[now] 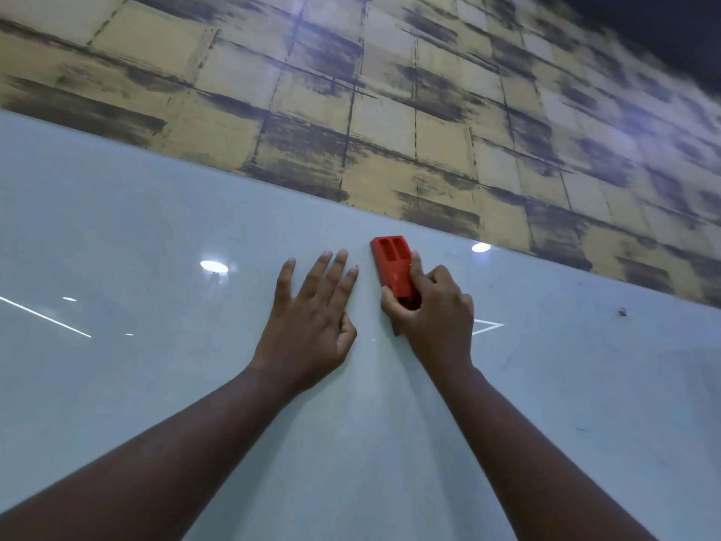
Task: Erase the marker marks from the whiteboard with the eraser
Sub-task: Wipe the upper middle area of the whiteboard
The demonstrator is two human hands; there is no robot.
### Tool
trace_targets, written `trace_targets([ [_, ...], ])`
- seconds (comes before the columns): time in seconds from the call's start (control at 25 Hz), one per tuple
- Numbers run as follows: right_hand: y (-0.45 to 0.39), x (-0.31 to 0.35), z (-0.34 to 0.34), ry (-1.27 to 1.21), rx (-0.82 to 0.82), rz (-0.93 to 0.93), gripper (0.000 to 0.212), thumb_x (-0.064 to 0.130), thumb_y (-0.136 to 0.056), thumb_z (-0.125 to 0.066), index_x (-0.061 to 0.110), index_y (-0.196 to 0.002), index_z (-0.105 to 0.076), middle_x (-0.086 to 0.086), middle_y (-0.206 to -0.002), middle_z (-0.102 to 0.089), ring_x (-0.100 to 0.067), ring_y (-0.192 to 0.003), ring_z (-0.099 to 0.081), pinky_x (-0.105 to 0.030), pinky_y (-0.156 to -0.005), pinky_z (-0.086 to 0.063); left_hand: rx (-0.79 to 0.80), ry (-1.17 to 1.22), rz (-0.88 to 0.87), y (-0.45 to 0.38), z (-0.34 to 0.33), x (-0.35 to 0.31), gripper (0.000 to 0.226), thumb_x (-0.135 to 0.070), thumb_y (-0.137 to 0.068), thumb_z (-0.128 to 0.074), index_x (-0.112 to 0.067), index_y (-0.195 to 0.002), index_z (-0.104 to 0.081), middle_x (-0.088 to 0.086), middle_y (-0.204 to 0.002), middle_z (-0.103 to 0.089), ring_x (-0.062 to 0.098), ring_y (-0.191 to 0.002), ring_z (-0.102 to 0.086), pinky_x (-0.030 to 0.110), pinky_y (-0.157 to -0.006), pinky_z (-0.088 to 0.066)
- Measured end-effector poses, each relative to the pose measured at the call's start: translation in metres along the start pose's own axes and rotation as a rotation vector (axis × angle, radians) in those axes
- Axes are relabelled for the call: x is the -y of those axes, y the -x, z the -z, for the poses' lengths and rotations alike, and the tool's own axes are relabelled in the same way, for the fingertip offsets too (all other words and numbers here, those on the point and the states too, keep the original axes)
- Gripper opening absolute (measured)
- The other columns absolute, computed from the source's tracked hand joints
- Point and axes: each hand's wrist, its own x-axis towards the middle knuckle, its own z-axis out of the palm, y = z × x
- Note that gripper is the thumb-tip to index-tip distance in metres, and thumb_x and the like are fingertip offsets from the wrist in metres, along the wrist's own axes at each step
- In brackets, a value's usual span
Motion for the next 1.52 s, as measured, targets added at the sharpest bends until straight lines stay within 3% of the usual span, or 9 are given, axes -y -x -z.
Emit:
trace_targets([
  [0.2, -0.016, -0.083, 0.014, 0.042, -0.022, -0.278, 0.07, 0.058, -0.093, -0.06, 0.019, -0.15, -0.051, -0.006, -0.093, -0.049, -0.035, -0.086, -0.061, -0.048, -0.083, -0.052, -0.048, 0.03, 0.008, 0.002, -0.003, 0.0, 0.07, -0.036, -0.099, -0.029, -0.012, -0.163, -0.04, 0.011, -0.173, -0.03, 0.029, -0.16, -0.031, 0.064, -0.125, -0.023],
  [0.36, -0.003, -0.115, 0.02, 0.046, -0.074, -0.405, 0.069, 0.054, -0.093, -0.064, 0.015, -0.149, -0.052, -0.007, -0.091, -0.05, -0.032, -0.083, -0.06, -0.052, -0.083, -0.056, -0.045, 0.033, 0.025, 0.005, -0.002, -0.006, 0.069, -0.035, -0.1, -0.028, -0.011, -0.164, -0.039, 0.011, -0.174, -0.029, 0.028, -0.161, -0.028, 0.063, -0.127, -0.02],
  [0.56, 0.016, -0.087, 0.019, -0.03, -0.068, -0.351, 0.068, 0.05, -0.092, -0.067, 0.014, -0.149, -0.054, -0.005, -0.09, -0.047, -0.033, -0.081, -0.06, -0.044, -0.077, -0.054, -0.033, 0.047, 0.075, 0.012, -0.001, -0.019, 0.07, -0.037, -0.101, -0.028, -0.009, -0.165, -0.035, 0.014, -0.174, -0.026, 0.03, -0.162, -0.023, 0.066, -0.128, -0.018],
  [0.72, 0.052, -0.034, 0.015, -0.086, -0.062, -0.178, 0.071, 0.054, -0.087, -0.062, 0.016, -0.146, -0.058, 0.001, -0.084, -0.045, -0.025, -0.072, -0.054, -0.038, -0.069, -0.052, -0.03, 0.059, 0.116, 0.017, -0.002, -0.028, 0.07, -0.036, -0.101, -0.03, -0.008, -0.165, -0.033, 0.015, -0.175, -0.023, 0.031, -0.163, -0.019, 0.066, -0.128, -0.017],
  [0.92, 0.063, -0.025, 0.036, -0.039, 0.102, -0.005, 0.071, 0.057, -0.088, -0.059, 0.023, -0.15, -0.054, 0.002, -0.087, -0.053, -0.022, -0.076, -0.057, -0.039, -0.071, -0.053, 0.0, 0.084, 0.12, 0.029, 0.004, -0.033, 0.07, -0.036, -0.102, -0.029, -0.006, -0.165, -0.032, 0.016, -0.175, -0.021, 0.032, -0.164, -0.016, 0.065, -0.128, -0.017],
  [1.08, 0.049, -0.054, 0.061, 0.024, 0.268, -0.173, 0.07, 0.054, -0.09, -0.064, 0.038, -0.155, -0.043, 0.002, -0.098, -0.056, -0.024, -0.094, -0.06, -0.035, -0.076, -0.047, 0.013, 0.098, 0.113, 0.046, 0.008, -0.036, 0.07, -0.034, -0.103, -0.032, -0.004, -0.165, -0.031, 0.015, -0.176, -0.019, 0.031, -0.164, -0.015, 0.063, -0.129, -0.017],
  [1.2, 0.055, -0.086, 0.076, -0.035, 0.288, -0.388, 0.071, 0.051, -0.088, -0.07, 0.038, -0.154, -0.046, -0.003, -0.109, -0.065, -0.028, -0.106, -0.063, -0.041, -0.088, -0.052, 0.011, 0.114, 0.103, 0.059, 0.011, -0.038, 0.069, -0.033, -0.103, -0.034, -0.001, -0.164, -0.032, 0.015, -0.176, -0.021, 0.031, -0.164, -0.018, 0.061, -0.13, -0.016],
  [1.28, 0.07, -0.095, 0.084, -0.082, 0.287, -0.462, 0.072, 0.05, -0.086, -0.075, 0.035, -0.152, -0.049, -0.004, -0.105, -0.068, -0.029, -0.105, -0.064, -0.041, -0.089, -0.052, 0.005, 0.124, 0.103, 0.07, 0.014, -0.04, 0.068, -0.033, -0.103, -0.034, -0.001, -0.163, -0.035, 0.015, -0.175, -0.024, 0.031, -0.163, -0.021, 0.061, -0.13, -0.016],
  [1.52, 0.113, -0.06, 0.082, -0.134, 0.32, -0.342, 0.073, 0.049, -0.087, -0.075, 0.034, -0.154, -0.048, -0.003, -0.097, -0.057, -0.027, -0.095, -0.062, -0.038, -0.083, -0.05, 0.085, 0.109, 0.202, 0.078, 0.026, -0.065, 0.074, -0.041, -0.1, -0.033, -0.001, -0.162, -0.037, 0.018, -0.174, -0.025, 0.036, -0.162, -0.022, 0.065, -0.128, -0.015],
])
